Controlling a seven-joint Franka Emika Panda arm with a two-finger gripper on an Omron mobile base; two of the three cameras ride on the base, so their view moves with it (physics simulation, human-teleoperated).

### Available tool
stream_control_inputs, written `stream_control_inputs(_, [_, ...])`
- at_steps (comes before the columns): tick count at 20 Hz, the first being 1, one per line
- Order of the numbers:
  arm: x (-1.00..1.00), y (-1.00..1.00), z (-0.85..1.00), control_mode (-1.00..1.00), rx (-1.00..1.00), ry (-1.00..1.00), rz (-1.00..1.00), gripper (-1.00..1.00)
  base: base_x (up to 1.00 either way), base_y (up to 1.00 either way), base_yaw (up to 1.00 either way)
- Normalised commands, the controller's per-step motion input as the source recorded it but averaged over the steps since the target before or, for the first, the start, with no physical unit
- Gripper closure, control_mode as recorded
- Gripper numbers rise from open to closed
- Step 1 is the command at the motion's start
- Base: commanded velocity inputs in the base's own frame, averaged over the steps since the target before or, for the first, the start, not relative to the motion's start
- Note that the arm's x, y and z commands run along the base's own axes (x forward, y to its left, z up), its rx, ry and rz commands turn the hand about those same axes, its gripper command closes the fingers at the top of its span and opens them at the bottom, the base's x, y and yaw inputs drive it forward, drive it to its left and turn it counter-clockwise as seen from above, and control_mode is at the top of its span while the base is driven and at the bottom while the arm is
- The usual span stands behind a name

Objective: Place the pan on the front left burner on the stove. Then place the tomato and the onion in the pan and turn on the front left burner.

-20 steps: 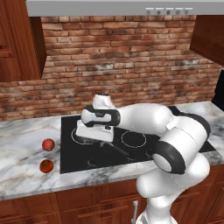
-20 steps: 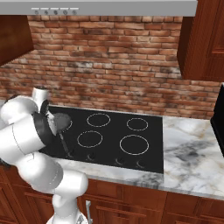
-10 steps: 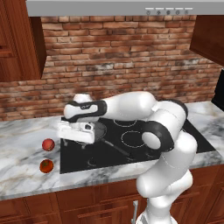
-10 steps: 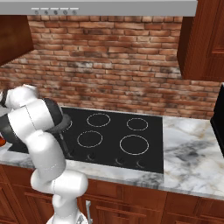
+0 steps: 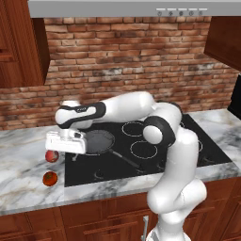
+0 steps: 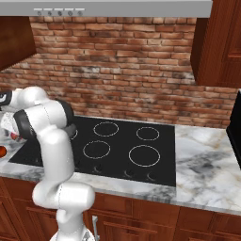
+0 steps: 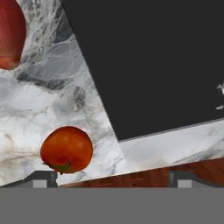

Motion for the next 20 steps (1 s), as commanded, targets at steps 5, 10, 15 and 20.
stream_control_inputs(5, [0.0,0.33,0.0,-1.0,-0.06,0.0,0.0,-1.0,0.0,0.0,0.0])
stream_control_inputs(10, [-0.02,0.37,0.0,-1.0,-0.01,-0.02,0.02,-1.0,0.0,0.0,0.0])
stream_control_inputs(15, [0.0,0.08,-0.02,-1.0,0.0,-0.03,0.03,-1.0,0.0,0.0,0.0])
stream_control_inputs(20, [0.02,0.01,-0.11,-1.0,0.0,-0.01,0.04,-1.0,0.0,0.0,0.0])
